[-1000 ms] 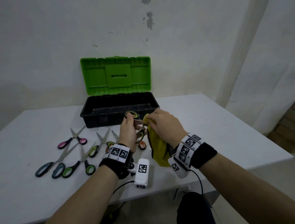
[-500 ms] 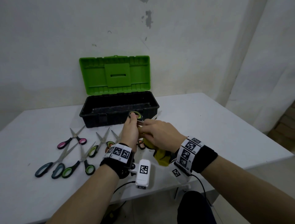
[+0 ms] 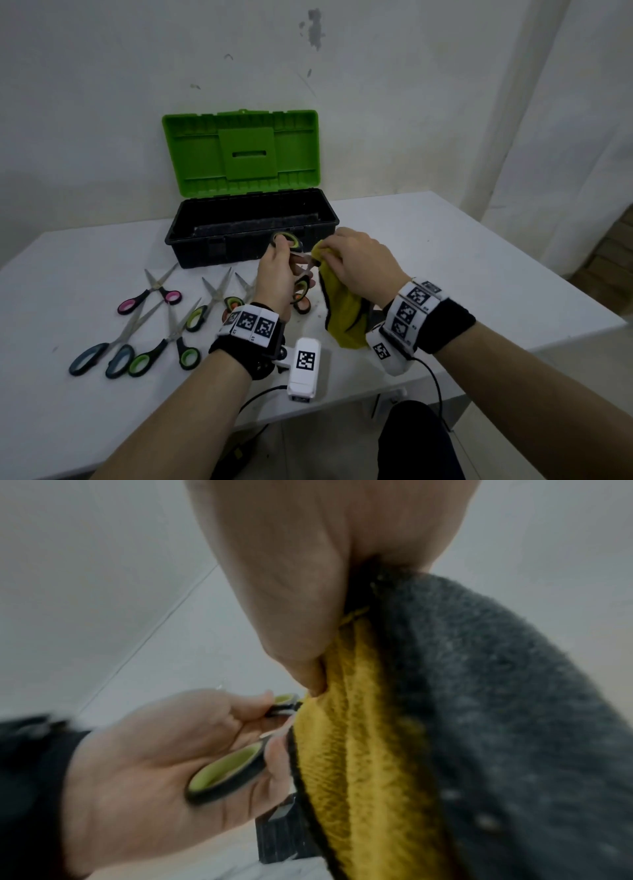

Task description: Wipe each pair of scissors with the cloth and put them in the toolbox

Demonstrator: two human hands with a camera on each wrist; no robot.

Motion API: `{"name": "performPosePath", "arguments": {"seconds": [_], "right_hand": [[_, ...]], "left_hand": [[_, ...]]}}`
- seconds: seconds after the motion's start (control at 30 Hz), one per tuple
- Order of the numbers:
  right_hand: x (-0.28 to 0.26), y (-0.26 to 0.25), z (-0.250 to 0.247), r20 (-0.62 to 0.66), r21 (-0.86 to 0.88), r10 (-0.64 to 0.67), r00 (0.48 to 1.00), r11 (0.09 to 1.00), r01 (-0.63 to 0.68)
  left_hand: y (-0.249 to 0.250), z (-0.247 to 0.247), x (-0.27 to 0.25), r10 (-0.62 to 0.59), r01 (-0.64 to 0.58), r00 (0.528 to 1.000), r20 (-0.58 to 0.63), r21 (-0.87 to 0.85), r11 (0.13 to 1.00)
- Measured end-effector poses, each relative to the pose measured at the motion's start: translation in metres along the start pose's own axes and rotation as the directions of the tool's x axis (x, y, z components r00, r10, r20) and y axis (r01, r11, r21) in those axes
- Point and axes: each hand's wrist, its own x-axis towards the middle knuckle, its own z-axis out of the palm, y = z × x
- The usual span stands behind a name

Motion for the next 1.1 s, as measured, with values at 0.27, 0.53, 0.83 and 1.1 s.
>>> {"name": "performPosePath", "arguments": {"seconds": [0.27,0.53,0.83,1.1], "right_hand": [[0.000,-0.008,0.002,0.088,-0.012,-0.034,0.996,0.999,0.035],[0.001,-0.004,0.000,0.081,-0.059,-0.046,0.996,0.997,0.051],[0.003,-0.009,-0.001,-0.035,0.029,-0.039,0.999,0.999,0.040],[0.007,-0.005,0.003,-0.020,-0.014,0.010,1.000,1.000,-0.010]], "left_hand": [[-0.003,0.000,-0.005,0.080,-0.081,0.997,0.016,0.145,0.986],[-0.004,-0.001,-0.003,0.007,-0.005,1.000,-0.029,0.085,0.996],[-0.001,-0.002,0.000,-0.001,0.002,0.997,-0.073,0.011,1.000],[-0.005,-0.001,0.003,0.021,-0.018,0.999,-0.027,0.095,0.995]]}}
